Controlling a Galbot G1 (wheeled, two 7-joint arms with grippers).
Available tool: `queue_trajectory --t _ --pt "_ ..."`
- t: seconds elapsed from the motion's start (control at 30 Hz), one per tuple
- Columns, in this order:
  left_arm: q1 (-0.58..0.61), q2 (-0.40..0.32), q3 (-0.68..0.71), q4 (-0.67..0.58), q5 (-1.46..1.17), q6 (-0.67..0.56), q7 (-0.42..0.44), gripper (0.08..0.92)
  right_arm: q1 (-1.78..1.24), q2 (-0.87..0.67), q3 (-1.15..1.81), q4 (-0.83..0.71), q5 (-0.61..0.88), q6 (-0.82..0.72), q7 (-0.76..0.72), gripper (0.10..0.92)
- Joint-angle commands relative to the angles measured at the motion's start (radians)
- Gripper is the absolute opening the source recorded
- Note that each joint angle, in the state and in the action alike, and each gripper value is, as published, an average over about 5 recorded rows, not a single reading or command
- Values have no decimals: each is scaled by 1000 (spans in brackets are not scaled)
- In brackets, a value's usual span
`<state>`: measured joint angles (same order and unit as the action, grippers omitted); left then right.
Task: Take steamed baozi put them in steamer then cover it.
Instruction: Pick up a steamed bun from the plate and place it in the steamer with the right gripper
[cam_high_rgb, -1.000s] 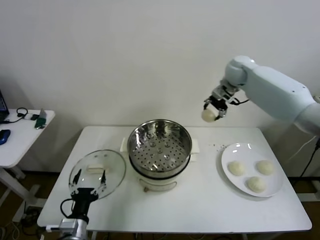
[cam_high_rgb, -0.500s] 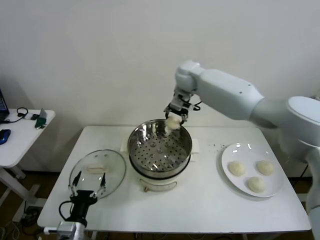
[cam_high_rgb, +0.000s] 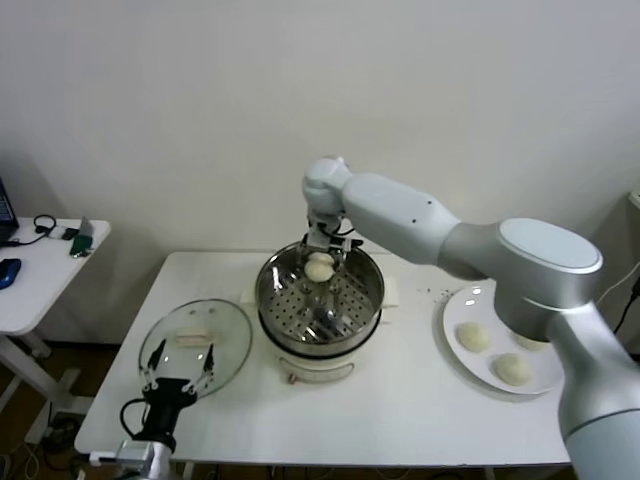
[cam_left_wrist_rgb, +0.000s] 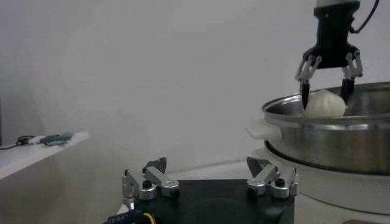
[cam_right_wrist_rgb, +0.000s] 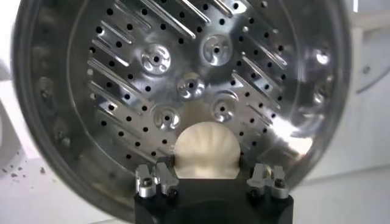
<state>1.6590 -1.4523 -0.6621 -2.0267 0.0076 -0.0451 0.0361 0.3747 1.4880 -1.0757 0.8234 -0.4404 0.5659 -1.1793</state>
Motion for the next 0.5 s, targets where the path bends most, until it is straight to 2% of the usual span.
queue_trajectory --t 0.03,0.3,0.5 --pt "4 2 -4 -3 0 -1 1 823 -43 40 14 -46 -66 20 7 705" --pt "12 0 -5 -7 0 -2 -2 823 -22 14 26 -17 -43 12 -5 816" --pt "14 0 -4 -7 1 -3 -10 823 53 -77 38 96 89 -56 -29 823"
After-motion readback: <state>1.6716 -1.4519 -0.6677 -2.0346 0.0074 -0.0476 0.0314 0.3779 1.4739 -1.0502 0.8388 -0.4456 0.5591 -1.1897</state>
